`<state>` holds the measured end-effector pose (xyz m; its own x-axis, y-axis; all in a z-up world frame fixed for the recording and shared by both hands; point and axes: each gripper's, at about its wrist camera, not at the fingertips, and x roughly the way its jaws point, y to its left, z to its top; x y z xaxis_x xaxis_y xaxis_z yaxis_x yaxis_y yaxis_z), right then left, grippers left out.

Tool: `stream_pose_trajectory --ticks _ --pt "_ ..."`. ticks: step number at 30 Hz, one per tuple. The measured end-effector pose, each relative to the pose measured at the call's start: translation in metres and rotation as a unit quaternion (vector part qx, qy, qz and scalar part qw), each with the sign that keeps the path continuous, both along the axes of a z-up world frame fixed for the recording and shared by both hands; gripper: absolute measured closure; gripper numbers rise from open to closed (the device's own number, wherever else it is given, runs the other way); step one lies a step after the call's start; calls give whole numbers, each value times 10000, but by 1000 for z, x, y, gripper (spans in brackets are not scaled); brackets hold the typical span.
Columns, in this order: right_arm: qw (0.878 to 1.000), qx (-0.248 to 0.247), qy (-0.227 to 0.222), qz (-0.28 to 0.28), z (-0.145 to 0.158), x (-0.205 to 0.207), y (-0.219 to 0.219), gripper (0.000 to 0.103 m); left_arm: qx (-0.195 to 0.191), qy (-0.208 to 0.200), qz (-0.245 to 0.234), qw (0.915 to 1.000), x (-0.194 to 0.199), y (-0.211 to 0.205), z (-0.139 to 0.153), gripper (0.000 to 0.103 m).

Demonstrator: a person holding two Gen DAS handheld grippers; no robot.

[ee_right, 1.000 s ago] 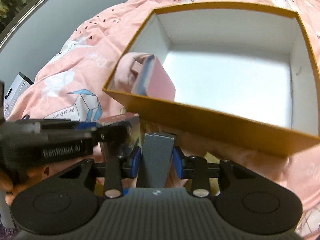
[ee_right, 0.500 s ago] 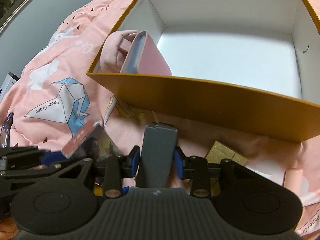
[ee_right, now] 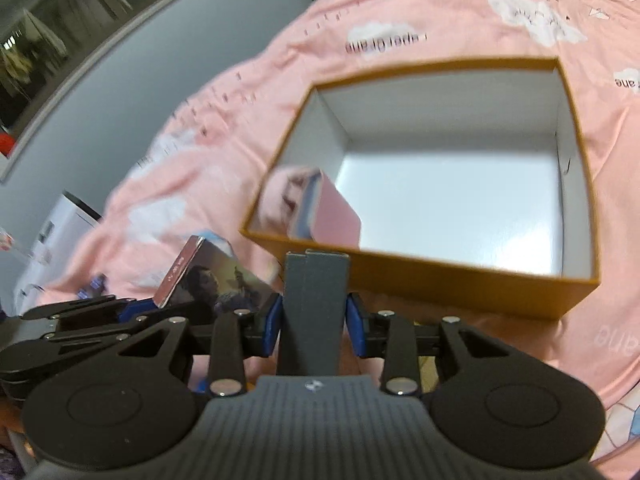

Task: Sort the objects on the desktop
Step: 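Carry both boxes into the orange box and lower them beside the pink pouch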

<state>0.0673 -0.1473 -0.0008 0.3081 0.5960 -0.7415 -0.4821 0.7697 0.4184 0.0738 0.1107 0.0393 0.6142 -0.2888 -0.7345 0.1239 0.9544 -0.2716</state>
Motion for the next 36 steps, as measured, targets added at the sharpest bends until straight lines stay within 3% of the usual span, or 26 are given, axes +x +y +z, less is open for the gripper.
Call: stream_pose_trajectory --ticks 6,10,18,27,36 --pt "9988 290 -379 -140 38 13 -14 67 -137 -677 -121 9975 18 -14 30 77" --pt "9976 264 -521 -370 46 33 -19 67 -227 -862 -168 9959 43 -29 29 77" --pt "9963 -180 -233 -812 6 85 -16 67 76 -475 -40 9988 96 -59 -20 77" --pt "9948 -192 349 -938 -47 109 -7 67 604 56 -4 9982 101 -70 -55 77" --pt "9936 -197 677 -886 -67 113 4 67 843 447 -131 9953 109 -76 -70 77"
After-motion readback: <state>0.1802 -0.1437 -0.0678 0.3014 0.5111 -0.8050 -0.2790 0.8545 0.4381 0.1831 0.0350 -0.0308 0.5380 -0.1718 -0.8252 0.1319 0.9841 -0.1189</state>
